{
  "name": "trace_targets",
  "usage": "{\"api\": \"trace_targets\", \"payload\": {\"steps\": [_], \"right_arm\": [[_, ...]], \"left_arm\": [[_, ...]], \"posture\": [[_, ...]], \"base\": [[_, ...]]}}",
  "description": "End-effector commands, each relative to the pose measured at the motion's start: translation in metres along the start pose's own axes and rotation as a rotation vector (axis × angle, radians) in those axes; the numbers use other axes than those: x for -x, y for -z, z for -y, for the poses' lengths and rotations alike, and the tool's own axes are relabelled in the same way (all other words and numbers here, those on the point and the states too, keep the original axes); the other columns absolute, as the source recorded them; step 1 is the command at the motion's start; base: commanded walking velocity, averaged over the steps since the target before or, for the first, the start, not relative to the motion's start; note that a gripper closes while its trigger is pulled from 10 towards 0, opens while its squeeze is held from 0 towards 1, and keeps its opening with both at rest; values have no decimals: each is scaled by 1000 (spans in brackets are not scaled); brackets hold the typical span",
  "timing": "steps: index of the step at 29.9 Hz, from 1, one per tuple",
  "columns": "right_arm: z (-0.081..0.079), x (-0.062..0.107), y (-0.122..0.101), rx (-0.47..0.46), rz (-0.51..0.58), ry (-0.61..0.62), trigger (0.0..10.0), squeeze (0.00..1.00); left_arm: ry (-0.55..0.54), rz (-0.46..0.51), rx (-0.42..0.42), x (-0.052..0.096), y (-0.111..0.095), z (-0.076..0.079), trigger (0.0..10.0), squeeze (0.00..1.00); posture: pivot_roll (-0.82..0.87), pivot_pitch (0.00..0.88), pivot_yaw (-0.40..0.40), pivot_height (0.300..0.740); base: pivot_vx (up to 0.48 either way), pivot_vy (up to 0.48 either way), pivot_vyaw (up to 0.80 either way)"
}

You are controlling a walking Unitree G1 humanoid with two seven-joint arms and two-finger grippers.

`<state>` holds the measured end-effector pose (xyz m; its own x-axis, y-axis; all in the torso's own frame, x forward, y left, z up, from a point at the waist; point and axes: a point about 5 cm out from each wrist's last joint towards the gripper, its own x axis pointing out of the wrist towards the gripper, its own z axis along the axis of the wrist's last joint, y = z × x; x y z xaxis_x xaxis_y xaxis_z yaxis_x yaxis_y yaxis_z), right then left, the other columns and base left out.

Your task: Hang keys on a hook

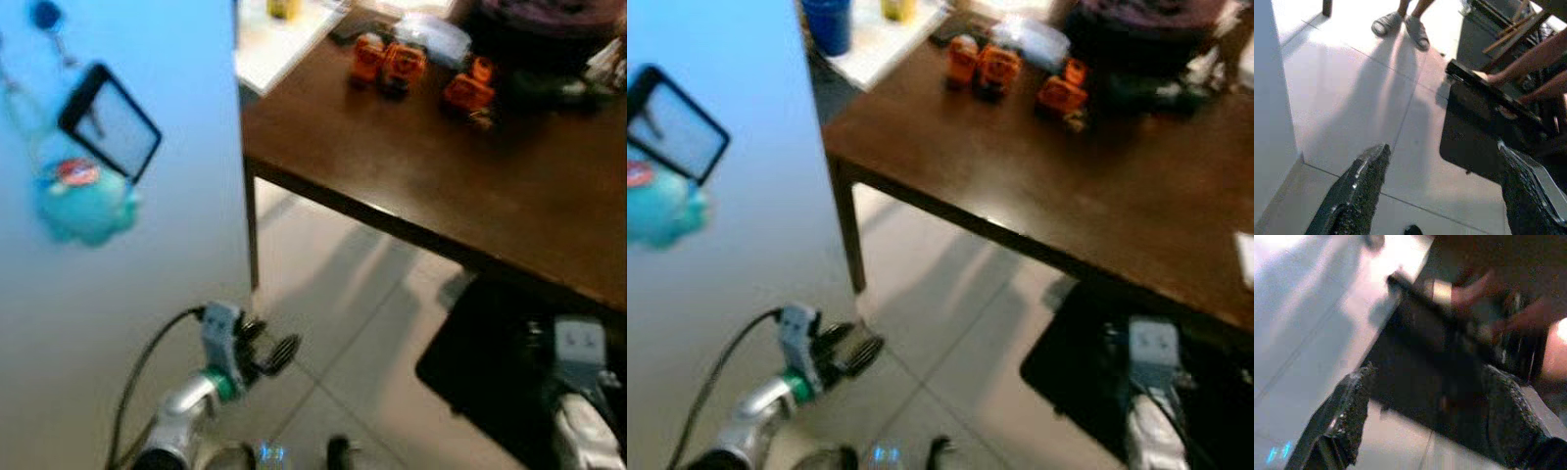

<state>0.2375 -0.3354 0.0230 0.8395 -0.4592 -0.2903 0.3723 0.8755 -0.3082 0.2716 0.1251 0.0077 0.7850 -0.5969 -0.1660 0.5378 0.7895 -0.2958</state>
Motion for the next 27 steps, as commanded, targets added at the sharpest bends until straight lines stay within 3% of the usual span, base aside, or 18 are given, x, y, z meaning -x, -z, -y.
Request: {"api": "trace_targets", "payload": {"steps": [1,13,18,20,22,27], "right_arm": [[1,11,24,-3,-87,-14,10000,0],[-12,6,11,16,-27,-77,10000,0],[-22,0,-9,-26,60,-137,10000,0],[-29,-3,-19,-46,105,-182,10000,0],[-47,-6,-43,-76,206,-302,10000,0],[-58,-7,-63,-108,282,-380,10000,0]], "left_arm": [[32,-21,27,0,8,7,10000,0],[71,-19,12,0,7,12,10000,0],[78,-4,-1,-3,2,12,10000,0],[80,2,-5,-5,-1,12,10000,0],[90,13,-8,-8,-5,14,10000,0],[98,22,-10,-11,-8,16,10000,0]], "posture": [[-72,131,63,740],[-71,131,68,740],[-77,126,68,740],[-79,125,67,740],[-81,123,69,740],[-80,121,71,740]], "base": [[0,-356,0],[0,-426,0],[0,-446,0],[0,-442,0],[0,-442,0],[0,-442,0]]}}
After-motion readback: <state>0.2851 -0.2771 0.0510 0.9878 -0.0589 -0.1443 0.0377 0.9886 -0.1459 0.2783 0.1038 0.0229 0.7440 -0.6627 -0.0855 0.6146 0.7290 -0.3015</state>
